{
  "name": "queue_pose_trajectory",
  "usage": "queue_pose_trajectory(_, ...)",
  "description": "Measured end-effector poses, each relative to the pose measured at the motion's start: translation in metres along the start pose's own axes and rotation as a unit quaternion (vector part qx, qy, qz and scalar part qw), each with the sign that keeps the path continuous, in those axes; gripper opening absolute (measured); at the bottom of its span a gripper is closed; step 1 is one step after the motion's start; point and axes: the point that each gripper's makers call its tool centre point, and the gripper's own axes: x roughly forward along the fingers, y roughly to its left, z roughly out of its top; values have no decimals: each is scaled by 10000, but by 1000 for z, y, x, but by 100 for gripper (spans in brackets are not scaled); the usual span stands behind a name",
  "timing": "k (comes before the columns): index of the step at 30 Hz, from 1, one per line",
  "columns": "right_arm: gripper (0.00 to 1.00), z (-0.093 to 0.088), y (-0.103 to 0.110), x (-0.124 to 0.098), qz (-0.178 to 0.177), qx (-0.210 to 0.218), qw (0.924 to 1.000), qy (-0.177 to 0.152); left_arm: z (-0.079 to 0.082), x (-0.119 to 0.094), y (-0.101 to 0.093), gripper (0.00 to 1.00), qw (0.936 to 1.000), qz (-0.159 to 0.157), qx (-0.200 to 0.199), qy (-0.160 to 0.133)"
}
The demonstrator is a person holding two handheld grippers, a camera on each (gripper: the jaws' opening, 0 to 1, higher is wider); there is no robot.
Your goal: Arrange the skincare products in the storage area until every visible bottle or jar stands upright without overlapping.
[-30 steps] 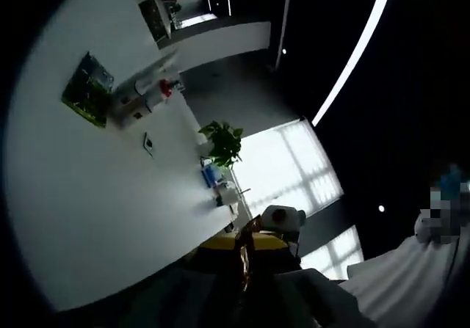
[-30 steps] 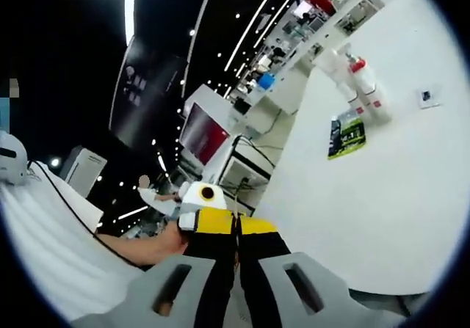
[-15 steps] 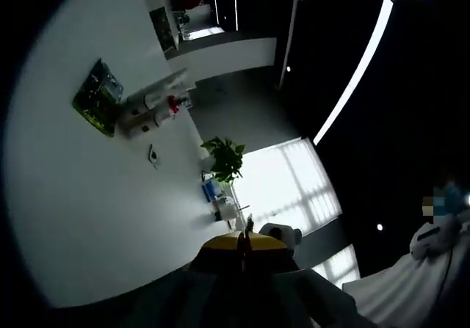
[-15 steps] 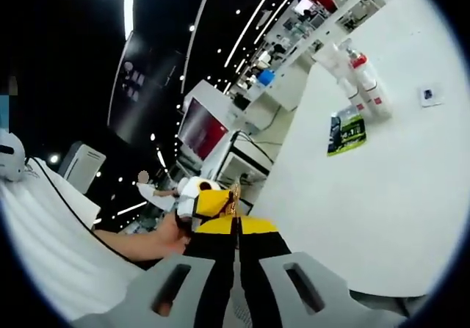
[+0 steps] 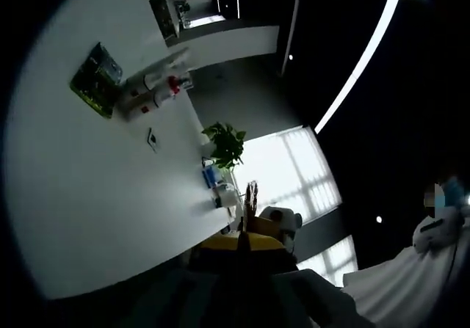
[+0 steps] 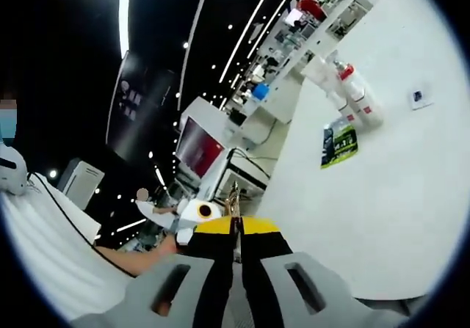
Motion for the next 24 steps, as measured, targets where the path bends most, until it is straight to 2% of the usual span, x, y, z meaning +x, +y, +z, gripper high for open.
queue_pose_trajectory(6,1,-2,1,1,34,60,10000,54,11,-8,2,1,9998,-18,-164,-134)
queue_pose_trajectory(13,4,-2,-1,1,-57,-149,9999,25,10,-7,1,1,9993,-36,-271,-244)
queue_pose_trajectory(16,10,-3,-6,1,-326,-667,9972,56,16,-13,6,1,9988,46,-360,-328)
queue_pose_trajectory(19,19,-4,-8,3,-528,-1169,9917,46,23,-19,10,1,9986,200,-338,-362)
queue_pose_trajectory(21,28,-7,-10,5,-728,-1658,9834,109,30,-23,14,1,9982,343,-308,-383)
queue_pose_trajectory(24,36,-14,-14,10,-1033,-2427,9641,287,41,-28,17,1,9975,493,-276,-424)
